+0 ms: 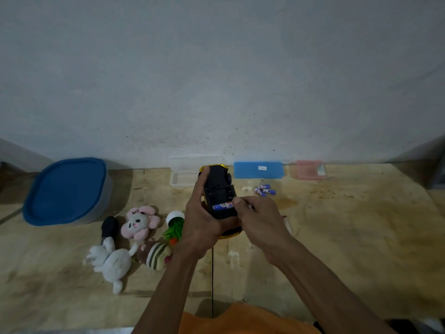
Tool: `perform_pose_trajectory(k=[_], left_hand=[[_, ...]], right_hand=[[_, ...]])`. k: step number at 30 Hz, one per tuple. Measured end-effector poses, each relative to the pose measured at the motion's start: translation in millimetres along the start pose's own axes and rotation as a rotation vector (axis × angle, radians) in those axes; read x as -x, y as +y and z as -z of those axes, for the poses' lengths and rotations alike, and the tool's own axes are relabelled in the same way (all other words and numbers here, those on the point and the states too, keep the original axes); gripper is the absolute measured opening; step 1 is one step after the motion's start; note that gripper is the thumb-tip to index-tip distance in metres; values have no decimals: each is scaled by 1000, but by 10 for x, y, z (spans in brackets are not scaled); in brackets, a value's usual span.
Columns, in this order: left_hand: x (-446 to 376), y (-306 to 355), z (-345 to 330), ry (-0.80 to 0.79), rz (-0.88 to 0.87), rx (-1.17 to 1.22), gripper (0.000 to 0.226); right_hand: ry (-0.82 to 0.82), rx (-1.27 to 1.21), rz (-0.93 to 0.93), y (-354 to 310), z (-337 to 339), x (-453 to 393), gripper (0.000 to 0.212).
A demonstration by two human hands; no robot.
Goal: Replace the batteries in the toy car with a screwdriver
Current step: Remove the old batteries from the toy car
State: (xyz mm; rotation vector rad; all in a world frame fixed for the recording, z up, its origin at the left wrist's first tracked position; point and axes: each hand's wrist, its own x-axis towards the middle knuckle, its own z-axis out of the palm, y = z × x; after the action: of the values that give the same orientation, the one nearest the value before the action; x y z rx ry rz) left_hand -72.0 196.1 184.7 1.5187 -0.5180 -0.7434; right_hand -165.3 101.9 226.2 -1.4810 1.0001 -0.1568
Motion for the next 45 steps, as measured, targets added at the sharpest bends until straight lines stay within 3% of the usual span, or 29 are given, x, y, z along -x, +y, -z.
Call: perform_pose_trajectory(k=[7, 19, 28, 45], left_hand=[[-9, -46, 40, 38, -26, -25, 120], [-12, -81, 36, 41, 17, -23, 119], [2, -58, 48, 17, 53, -13, 120], [98, -251, 215, -61, 57, 3, 116]], right_hand=[[21, -133, -66, 123, -54, -47, 24], [200, 124, 169, 279, -163, -125, 22], [266, 56, 214, 242, -223, -152, 8], [260, 82, 197, 220, -476, -185, 20]])
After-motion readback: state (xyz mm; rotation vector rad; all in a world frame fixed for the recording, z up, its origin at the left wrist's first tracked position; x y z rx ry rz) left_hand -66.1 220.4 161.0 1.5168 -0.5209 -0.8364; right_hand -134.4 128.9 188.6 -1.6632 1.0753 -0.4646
